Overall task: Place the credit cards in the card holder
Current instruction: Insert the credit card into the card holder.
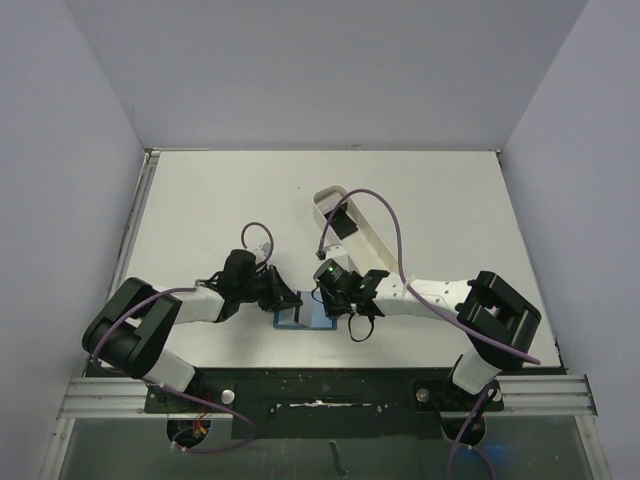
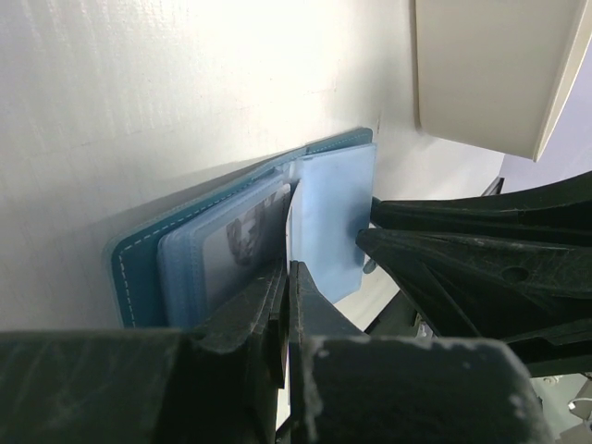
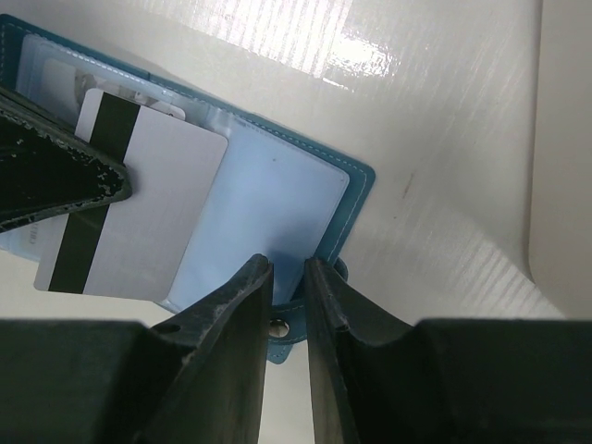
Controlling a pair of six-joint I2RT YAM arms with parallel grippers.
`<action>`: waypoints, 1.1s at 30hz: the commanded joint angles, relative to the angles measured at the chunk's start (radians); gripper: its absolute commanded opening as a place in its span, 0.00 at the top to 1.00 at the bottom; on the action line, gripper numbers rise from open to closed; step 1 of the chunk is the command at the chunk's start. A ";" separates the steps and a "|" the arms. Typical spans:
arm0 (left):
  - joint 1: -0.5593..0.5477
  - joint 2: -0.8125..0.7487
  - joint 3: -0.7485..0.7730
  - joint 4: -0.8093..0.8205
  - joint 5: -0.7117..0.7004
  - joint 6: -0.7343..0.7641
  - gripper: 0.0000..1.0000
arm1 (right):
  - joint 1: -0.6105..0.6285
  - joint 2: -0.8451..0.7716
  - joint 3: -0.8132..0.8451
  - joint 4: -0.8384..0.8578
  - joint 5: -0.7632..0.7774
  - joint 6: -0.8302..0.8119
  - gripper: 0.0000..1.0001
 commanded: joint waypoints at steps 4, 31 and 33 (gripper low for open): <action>-0.018 0.028 0.003 0.055 -0.032 -0.008 1.00 | 0.009 -0.049 -0.010 0.015 0.033 0.024 0.78; -0.056 0.021 -0.034 0.097 -0.083 -0.039 1.00 | 0.011 -0.050 0.000 0.000 0.050 0.041 0.78; -0.063 0.017 -0.044 0.093 -0.100 -0.048 1.00 | 0.011 -0.050 -0.001 0.000 0.049 0.043 0.78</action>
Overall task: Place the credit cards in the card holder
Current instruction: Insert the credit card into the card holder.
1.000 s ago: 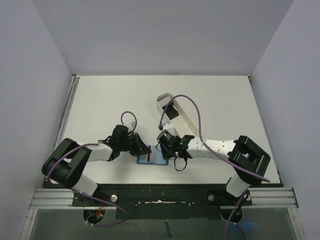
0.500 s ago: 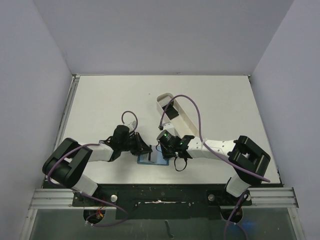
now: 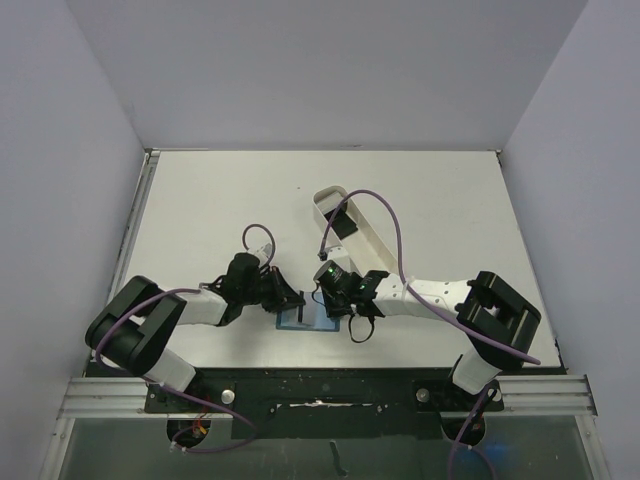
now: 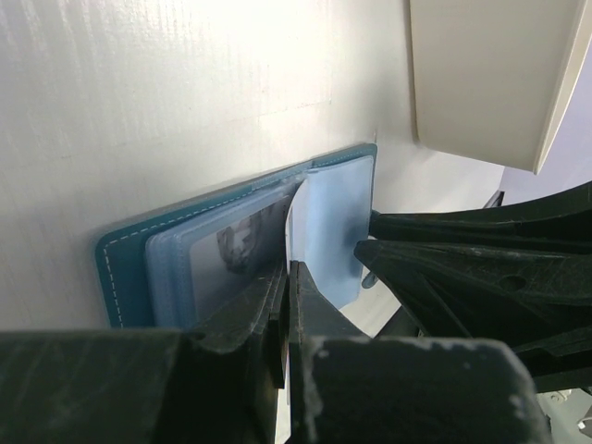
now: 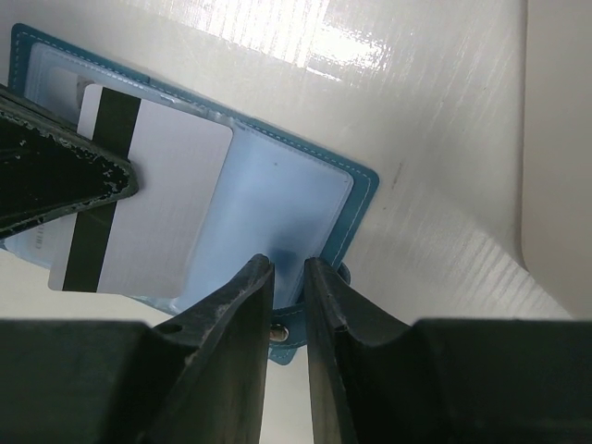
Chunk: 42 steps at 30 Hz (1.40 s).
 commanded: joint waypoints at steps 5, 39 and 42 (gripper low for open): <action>-0.033 0.021 -0.037 0.032 -0.057 -0.020 1.00 | 0.007 -0.048 0.006 0.015 0.032 0.024 0.79; -0.036 -0.145 -0.004 -0.200 -0.186 0.052 1.00 | 0.015 -0.050 -0.010 0.012 0.039 0.039 0.81; -0.035 -0.135 0.005 -0.213 -0.181 0.059 1.00 | 0.015 -0.048 -0.009 0.013 0.039 0.039 0.81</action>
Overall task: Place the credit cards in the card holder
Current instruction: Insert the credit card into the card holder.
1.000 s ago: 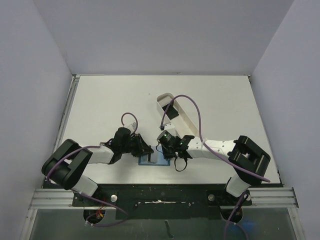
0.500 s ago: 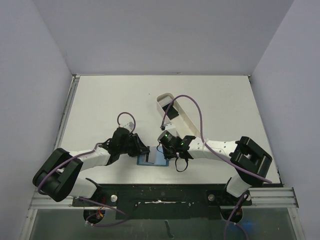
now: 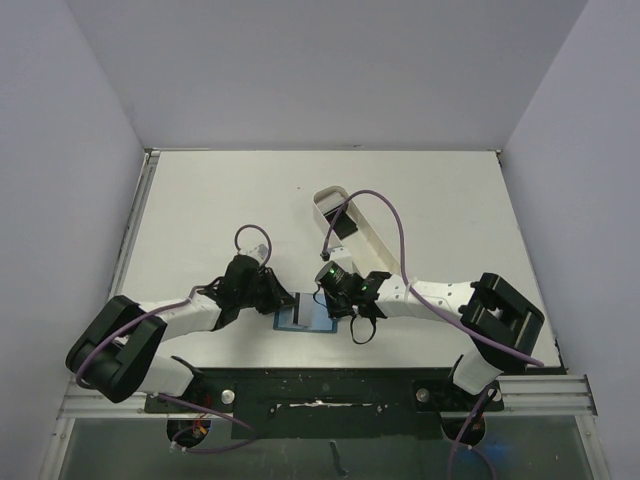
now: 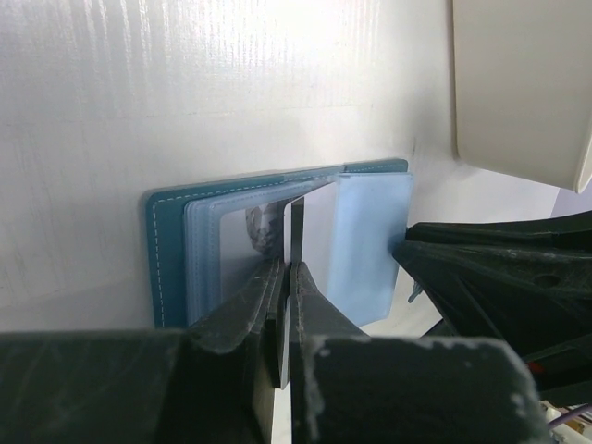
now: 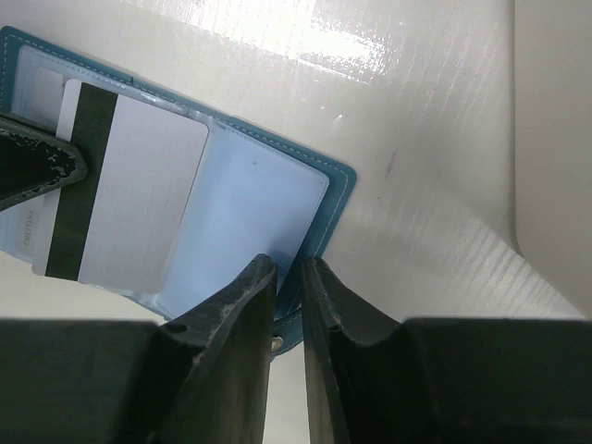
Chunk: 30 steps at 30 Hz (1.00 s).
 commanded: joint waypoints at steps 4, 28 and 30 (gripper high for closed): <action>-0.002 0.023 0.037 -0.090 -0.012 0.044 1.00 | 0.012 -0.029 0.003 0.024 0.030 0.013 0.81; -0.021 0.059 0.092 -0.106 0.018 0.033 1.00 | 0.013 -0.019 0.008 0.020 0.035 0.014 0.80; -0.021 0.064 0.092 -0.102 0.014 0.040 1.00 | 0.014 -0.015 0.011 0.020 0.035 0.013 0.79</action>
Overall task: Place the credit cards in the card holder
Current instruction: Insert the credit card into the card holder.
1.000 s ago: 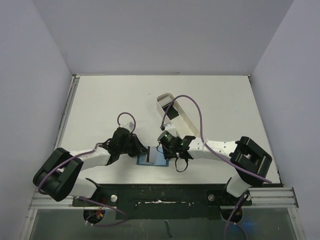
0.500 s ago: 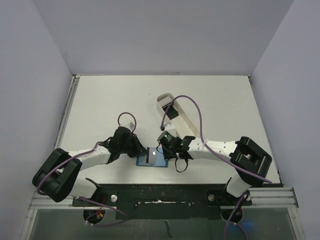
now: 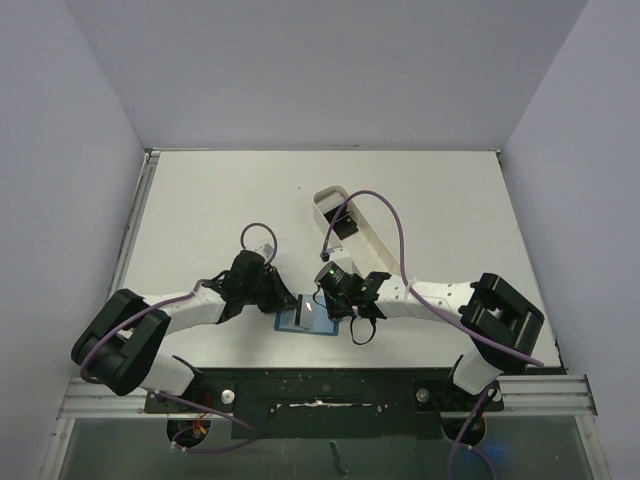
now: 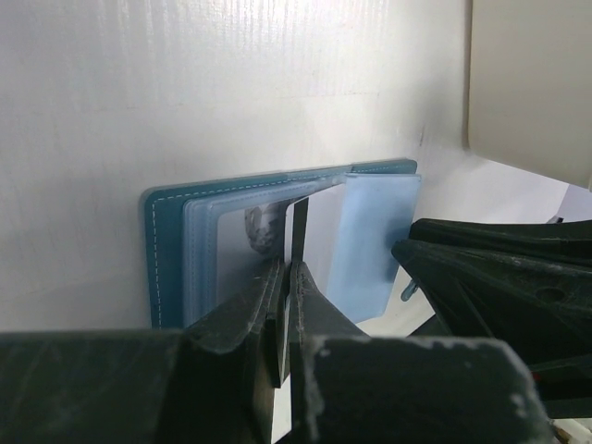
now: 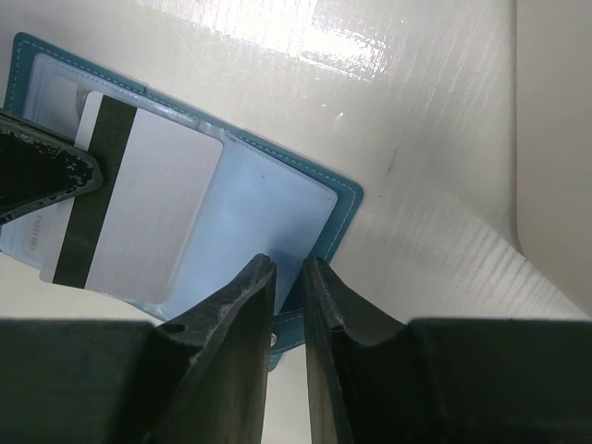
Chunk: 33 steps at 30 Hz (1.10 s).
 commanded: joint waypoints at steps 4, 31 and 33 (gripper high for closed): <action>-0.008 0.031 0.028 -0.006 -0.012 0.050 1.00 | 0.010 -0.009 0.012 0.016 0.033 0.016 0.79; -0.008 0.011 0.042 -0.109 0.025 0.062 1.00 | 0.016 0.017 -0.035 -0.009 0.047 0.084 0.79; -0.009 0.024 0.058 -0.125 0.038 0.077 1.00 | 0.016 0.019 -0.034 -0.009 0.048 0.084 0.79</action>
